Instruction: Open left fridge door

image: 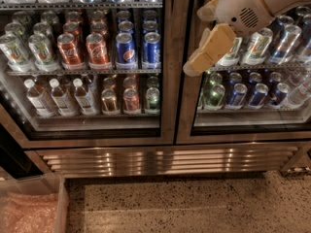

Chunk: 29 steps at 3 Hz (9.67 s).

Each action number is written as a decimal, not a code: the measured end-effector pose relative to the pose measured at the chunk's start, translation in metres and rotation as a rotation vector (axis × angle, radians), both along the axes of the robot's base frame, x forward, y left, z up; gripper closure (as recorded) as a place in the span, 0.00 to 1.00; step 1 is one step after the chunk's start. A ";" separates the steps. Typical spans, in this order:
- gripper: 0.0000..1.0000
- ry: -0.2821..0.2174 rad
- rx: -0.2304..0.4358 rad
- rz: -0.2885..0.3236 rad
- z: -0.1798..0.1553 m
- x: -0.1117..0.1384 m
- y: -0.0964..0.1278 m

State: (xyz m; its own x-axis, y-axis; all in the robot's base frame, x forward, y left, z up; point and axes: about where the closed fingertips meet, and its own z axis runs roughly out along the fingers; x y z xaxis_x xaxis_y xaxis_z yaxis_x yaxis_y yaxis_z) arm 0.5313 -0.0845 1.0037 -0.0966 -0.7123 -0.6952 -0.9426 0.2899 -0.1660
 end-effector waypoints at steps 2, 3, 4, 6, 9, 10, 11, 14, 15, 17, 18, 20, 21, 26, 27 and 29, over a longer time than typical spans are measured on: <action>0.00 -0.030 0.029 0.075 0.014 0.002 0.034; 0.00 -0.034 0.017 0.060 0.009 0.009 0.032; 0.00 -0.073 -0.025 0.045 0.014 0.025 0.028; 0.00 -0.118 -0.049 0.067 0.022 0.060 0.034; 0.00 -0.103 -0.030 0.118 0.019 0.058 0.045; 0.00 -0.100 -0.022 0.140 0.018 0.056 0.046; 0.00 -0.100 -0.022 0.140 0.018 0.056 0.041; 0.46 -0.095 -0.011 0.167 0.018 0.055 0.038; 0.70 -0.095 -0.011 0.167 0.018 0.055 0.038; 1.00 -0.095 -0.011 0.167 0.018 0.055 0.038; 1.00 -0.095 -0.011 0.167 0.018 0.055 0.038; 1.00 -0.095 -0.011 0.167 0.018 0.063 0.028; 1.00 -0.094 -0.006 0.167 0.018 0.063 0.027; 1.00 -0.092 0.038 0.126 0.030 0.014 0.017; 1.00 -0.099 0.030 0.097 0.032 0.008 0.012; 0.82 -0.136 0.015 -0.072 0.041 -0.012 -0.031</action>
Offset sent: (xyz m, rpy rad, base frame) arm 0.0018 0.0262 0.0108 0.0223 -0.0228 0.0580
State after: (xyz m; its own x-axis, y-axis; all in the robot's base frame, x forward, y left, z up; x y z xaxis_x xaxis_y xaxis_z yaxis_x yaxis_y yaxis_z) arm 0.5193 -0.1158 1.0443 -0.0510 -0.6962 -0.7160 -0.8884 0.3591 -0.2859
